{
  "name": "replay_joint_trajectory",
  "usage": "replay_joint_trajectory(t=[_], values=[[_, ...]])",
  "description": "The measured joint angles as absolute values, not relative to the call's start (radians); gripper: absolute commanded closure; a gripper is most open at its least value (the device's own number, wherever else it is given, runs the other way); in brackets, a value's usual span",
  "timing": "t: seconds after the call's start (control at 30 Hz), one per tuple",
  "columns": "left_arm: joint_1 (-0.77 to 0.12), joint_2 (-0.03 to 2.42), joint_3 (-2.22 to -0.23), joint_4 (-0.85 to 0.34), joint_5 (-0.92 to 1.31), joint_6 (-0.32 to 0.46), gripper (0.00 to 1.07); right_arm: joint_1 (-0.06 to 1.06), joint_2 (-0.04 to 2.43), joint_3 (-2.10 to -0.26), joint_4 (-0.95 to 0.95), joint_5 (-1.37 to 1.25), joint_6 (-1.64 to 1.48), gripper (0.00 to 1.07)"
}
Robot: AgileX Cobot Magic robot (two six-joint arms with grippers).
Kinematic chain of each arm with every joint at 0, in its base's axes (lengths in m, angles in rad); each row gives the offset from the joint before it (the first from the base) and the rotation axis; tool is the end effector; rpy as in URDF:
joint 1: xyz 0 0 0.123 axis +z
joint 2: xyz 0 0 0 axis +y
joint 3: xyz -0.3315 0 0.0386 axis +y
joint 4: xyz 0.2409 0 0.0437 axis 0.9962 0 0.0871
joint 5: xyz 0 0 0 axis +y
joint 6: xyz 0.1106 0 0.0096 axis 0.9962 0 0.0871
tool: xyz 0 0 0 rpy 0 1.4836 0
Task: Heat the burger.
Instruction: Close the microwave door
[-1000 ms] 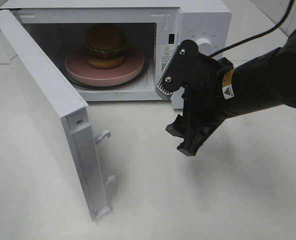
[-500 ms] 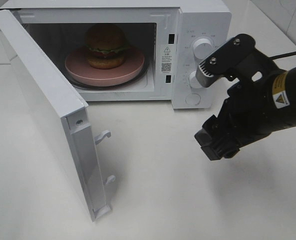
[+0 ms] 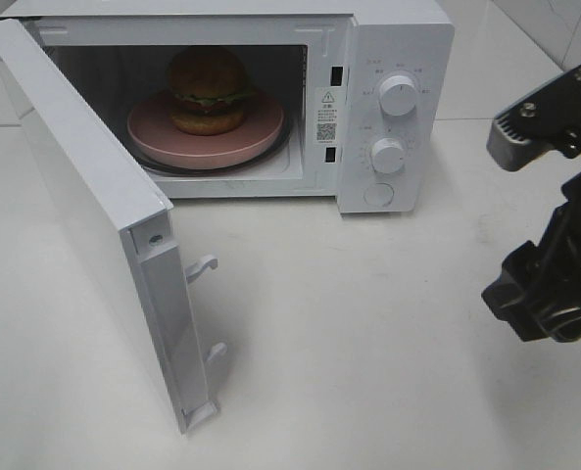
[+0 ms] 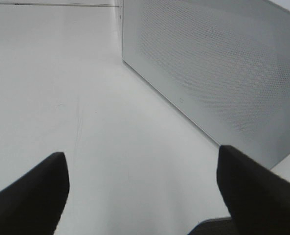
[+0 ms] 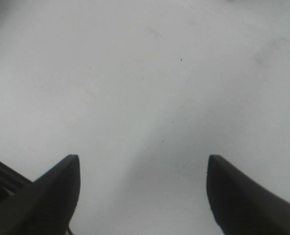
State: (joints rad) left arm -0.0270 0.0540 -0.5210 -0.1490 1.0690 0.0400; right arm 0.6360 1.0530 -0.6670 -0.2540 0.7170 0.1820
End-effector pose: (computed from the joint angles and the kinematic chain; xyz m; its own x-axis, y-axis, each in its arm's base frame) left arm -0.0379 -0.0134 0.2731 -0.4923 -0.0185 -0.8702 0.1246 0.9880 -0.0915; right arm 0.1462 0.0852 0.2878 -0.6710 -0.5092 -0.5390 -0.5216 0.8408 -0.1450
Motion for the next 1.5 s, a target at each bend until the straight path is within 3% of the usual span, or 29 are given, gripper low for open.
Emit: replay_joint_trajectory(t=[0.7, 1.13, 1.5], values=[[-0.027, 0.054, -0.521, -0.149, 1.069, 0.04, 0.28, 0.636, 0.746, -0.666, -0.201, 1.022, 0.183, 0.37], [-0.027, 0.054, -0.521, -0.149, 1.069, 0.04, 0.28, 0.635, 0.534, -0.659, -0.182, 1.052, 0.183, 0.37], [-0.027, 0.054, -0.521, -0.149, 1.069, 0.04, 0.28, 0.415, 0.377, -0.518, -0.176, 1.029, 0.183, 0.37]])
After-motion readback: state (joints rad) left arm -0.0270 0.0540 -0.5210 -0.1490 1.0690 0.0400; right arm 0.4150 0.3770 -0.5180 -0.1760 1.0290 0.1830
